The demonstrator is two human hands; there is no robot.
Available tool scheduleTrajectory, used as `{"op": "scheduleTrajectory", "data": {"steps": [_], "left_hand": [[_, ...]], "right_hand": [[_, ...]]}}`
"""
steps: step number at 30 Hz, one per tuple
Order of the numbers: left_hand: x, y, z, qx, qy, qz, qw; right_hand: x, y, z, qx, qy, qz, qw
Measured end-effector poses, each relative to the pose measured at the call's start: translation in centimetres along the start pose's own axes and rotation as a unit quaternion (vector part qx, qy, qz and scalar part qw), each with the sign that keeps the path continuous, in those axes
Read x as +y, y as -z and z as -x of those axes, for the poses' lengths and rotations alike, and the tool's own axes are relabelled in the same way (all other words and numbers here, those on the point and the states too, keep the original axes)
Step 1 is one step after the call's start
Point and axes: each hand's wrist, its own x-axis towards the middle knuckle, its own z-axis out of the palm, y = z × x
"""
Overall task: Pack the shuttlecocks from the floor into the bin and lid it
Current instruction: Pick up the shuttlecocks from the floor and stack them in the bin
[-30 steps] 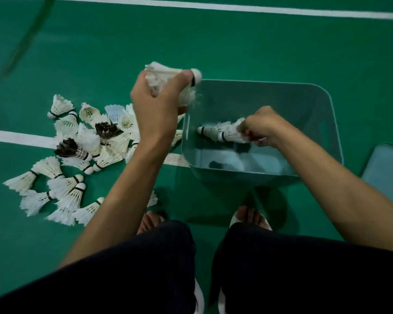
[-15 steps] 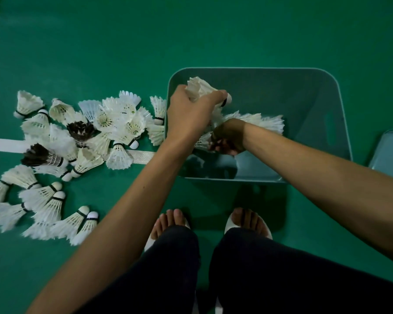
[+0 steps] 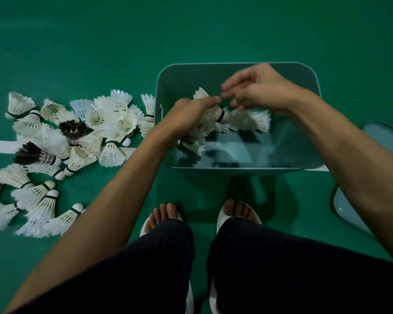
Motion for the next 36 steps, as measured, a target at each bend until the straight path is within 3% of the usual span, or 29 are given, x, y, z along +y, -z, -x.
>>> {"op": "scheduleTrajectory", "data": {"steps": [2, 5, 10, 15, 18, 20, 23, 28, 31, 36], "left_hand": [[0.4, -0.2, 0.6, -0.059, -0.005, -0.052, 0.997], [0.7, -0.6, 1.5, -0.127, 0.015, -0.093, 0.987], [-0.1, -0.9, 1.9, -0.195, 0.021, -0.167, 0.966], [0.1, 0.0, 2.2, -0.261, 0.067, -0.136, 0.953], [0.1, 1.3, 1.8, -0.243, 0.057, -0.179, 0.952], [0.4, 1.6, 1.8, -0.212, 0.06, -0.295, 0.93], [0.8, 1.2, 1.6, -0.121, 0.039, -0.424, 0.897], [1.5, 0.6, 1.3, 0.001, -0.002, -0.434, 0.901], [1.5, 0.0, 1.0, 0.029, -0.007, -0.435, 0.9], [0.9, 0.2, 0.1, 0.057, -0.016, -0.436, 0.898]], "right_hand": [[-0.5, -0.2, 0.7, -0.115, 0.051, -0.099, 0.987], [0.1, -0.3, 0.9, -0.214, 0.07, -0.004, 0.974], [0.8, 0.6, 1.4, -0.205, 0.046, 0.163, 0.964], [1.4, 0.7, 1.6, -0.162, -0.004, 0.185, 0.969], [2.9, 0.5, 0.7, -0.041, -0.072, 0.194, 0.977], [3.8, -0.9, 0.0, 0.03, -0.112, 0.186, 0.976], [4.3, -3.9, -0.6, 0.074, -0.165, 0.138, 0.974], [4.3, -7.6, -2.4, 0.116, -0.199, 0.066, 0.971], [4.7, -9.2, -3.3, 0.141, -0.222, 0.034, 0.964], [4.6, -9.8, -4.4, 0.148, -0.278, -0.11, 0.943]]}}
